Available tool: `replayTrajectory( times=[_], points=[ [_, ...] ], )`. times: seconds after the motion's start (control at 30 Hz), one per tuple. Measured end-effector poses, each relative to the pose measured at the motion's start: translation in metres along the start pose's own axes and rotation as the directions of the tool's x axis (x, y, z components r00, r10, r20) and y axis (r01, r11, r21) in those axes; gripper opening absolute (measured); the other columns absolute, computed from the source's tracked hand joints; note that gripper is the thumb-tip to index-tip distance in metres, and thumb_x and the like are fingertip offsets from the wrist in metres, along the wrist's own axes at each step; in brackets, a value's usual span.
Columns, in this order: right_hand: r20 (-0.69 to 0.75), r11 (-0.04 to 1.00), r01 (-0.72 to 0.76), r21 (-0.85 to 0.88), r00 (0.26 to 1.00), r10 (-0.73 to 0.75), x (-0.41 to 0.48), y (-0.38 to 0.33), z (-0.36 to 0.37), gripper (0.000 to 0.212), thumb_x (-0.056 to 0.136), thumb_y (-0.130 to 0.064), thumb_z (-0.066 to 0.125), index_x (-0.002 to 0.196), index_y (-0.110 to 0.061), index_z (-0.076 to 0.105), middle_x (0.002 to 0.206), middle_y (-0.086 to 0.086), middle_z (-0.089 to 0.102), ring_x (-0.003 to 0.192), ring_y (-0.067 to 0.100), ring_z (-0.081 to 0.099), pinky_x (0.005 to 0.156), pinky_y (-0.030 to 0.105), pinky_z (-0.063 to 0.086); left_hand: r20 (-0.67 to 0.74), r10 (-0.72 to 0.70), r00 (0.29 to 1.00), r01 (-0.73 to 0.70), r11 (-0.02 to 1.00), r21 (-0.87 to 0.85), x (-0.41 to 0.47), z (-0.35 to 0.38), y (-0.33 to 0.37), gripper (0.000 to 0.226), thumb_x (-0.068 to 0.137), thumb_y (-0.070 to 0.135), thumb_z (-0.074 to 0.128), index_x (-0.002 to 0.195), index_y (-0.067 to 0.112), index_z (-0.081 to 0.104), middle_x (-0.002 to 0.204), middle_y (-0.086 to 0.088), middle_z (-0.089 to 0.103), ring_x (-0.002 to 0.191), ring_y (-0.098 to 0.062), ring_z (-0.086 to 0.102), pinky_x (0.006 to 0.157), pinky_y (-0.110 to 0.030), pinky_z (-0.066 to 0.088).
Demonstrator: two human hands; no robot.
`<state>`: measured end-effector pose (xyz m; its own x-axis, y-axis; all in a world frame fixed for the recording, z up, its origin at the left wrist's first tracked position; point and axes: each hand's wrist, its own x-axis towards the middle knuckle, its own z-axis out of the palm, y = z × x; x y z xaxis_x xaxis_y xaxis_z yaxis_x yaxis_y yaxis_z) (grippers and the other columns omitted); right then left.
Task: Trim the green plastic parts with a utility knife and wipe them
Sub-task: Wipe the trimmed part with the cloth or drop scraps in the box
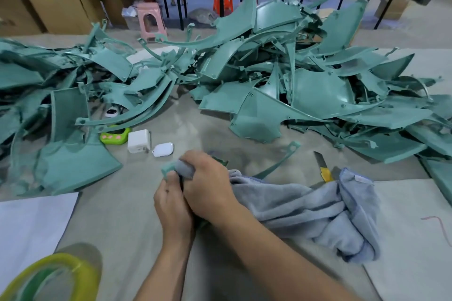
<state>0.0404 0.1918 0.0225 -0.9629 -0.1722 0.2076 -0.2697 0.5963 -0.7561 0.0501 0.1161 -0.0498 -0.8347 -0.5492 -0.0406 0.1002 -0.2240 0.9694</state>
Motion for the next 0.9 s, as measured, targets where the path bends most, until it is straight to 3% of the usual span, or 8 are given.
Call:
replayTrajectory(
  times=[0.13, 0.23, 0.33, 0.5, 0.6, 0.73, 0.83, 0.9],
  points=[
    [0.125, 0.969, 0.202, 0.143, 0.968, -0.22, -0.023, 0.004, -0.007, 0.021, 0.087, 0.002, 0.059, 0.101, -0.001, 0.074, 0.108, 0.008, 0.072, 0.104, 0.025, 0.064, 0.092, 0.039, 0.049, 0.072, -0.035, 0.997, 0.04, 0.997, -0.067, -0.004, 0.0, 0.006, 0.045, 0.1, 0.044, 0.046, 0.089, 0.01, 0.074, 0.077, 0.007, 0.074, 0.073, -0.006, 0.069, 0.065, -0.017, 0.056],
    [0.147, 0.947, 0.288, 0.145, 0.94, -0.309, -0.035, 0.012, -0.016, 0.019, 0.094, -0.004, 0.059, 0.104, 0.0, 0.075, 0.112, 0.009, 0.073, 0.107, 0.023, 0.064, 0.094, 0.034, 0.047, 0.124, -0.142, 0.982, 0.171, 0.95, -0.263, -0.004, -0.002, 0.011, 0.049, 0.106, 0.038, 0.046, 0.077, 0.02, 0.081, 0.08, 0.001, 0.076, 0.076, -0.012, 0.074, 0.066, -0.021, 0.058],
    [0.134, 0.92, 0.39, 0.037, 0.911, -0.391, -0.032, 0.025, -0.022, 0.026, 0.1, -0.015, 0.054, 0.1, 0.0, 0.075, 0.108, 0.012, 0.072, 0.103, 0.029, 0.064, 0.093, 0.038, 0.047, 0.16, -0.226, 0.961, 0.267, 0.912, -0.311, -0.002, -0.004, 0.015, 0.04, 0.105, 0.031, 0.047, 0.092, 0.011, 0.079, 0.093, -0.008, 0.076, 0.086, -0.02, 0.073, 0.073, -0.026, 0.059],
    [-0.104, 0.944, 0.08, -0.32, 0.987, -0.119, -0.014, 0.02, 0.006, 0.018, 0.096, -0.011, 0.052, 0.109, -0.012, 0.065, 0.11, 0.005, 0.062, 0.107, 0.028, 0.055, 0.094, 0.04, 0.044, 0.068, -0.086, 0.994, 0.096, 0.984, -0.15, -0.002, 0.001, 0.017, 0.035, 0.102, 0.005, 0.048, 0.083, 0.01, 0.076, 0.078, -0.003, 0.074, 0.071, -0.013, 0.067, 0.062, -0.023, 0.056],
    [-0.023, 0.913, 0.267, -0.309, 0.958, -0.287, -0.03, 0.018, 0.021, 0.028, 0.096, -0.015, 0.049, 0.119, -0.01, 0.062, 0.12, 0.007, 0.061, 0.111, 0.03, 0.054, 0.095, 0.043, 0.045, 0.024, -0.098, 0.995, 0.101, 0.985, -0.142, -0.002, -0.004, 0.014, 0.041, 0.098, 0.003, 0.053, 0.067, 0.018, 0.075, 0.068, 0.006, 0.068, 0.065, -0.009, 0.062, 0.06, -0.024, 0.053],
    [0.186, 0.845, 0.491, -0.211, 0.869, -0.458, -0.059, 0.046, -0.004, 0.021, 0.104, -0.016, 0.05, 0.119, -0.014, 0.065, 0.123, 0.001, 0.061, 0.116, 0.026, 0.056, 0.095, 0.04, 0.046, -0.007, -0.129, 0.992, 0.128, 0.987, -0.092, 0.0, -0.002, 0.013, 0.029, 0.102, 0.011, 0.051, 0.082, 0.008, 0.072, 0.076, -0.004, 0.075, 0.067, -0.019, 0.069, 0.06, -0.028, 0.057],
    [0.274, 0.816, 0.525, -0.242, 0.844, -0.461, -0.072, 0.059, -0.025, 0.023, 0.11, -0.029, 0.047, 0.109, -0.019, 0.069, 0.112, -0.004, 0.064, 0.107, 0.02, 0.058, 0.089, 0.037, 0.047, -0.114, -0.134, 0.984, 0.122, 0.986, -0.11, 0.001, 0.002, 0.016, 0.028, 0.102, 0.014, 0.052, 0.081, 0.009, 0.069, 0.072, -0.001, 0.075, 0.067, -0.021, 0.068, 0.055, -0.026, 0.056],
    [0.199, 0.87, 0.429, -0.243, 0.9, -0.388, -0.08, 0.064, -0.041, 0.017, 0.104, -0.021, 0.054, 0.109, -0.021, 0.07, 0.114, -0.008, 0.066, 0.108, 0.016, 0.06, 0.094, 0.032, 0.048, -0.158, -0.228, 0.961, 0.186, 0.952, -0.243, 0.004, -0.001, 0.021, 0.023, 0.101, 0.017, 0.054, 0.085, 0.011, 0.069, 0.073, 0.003, 0.076, 0.065, -0.017, 0.071, 0.054, -0.025, 0.057]
  ],
)
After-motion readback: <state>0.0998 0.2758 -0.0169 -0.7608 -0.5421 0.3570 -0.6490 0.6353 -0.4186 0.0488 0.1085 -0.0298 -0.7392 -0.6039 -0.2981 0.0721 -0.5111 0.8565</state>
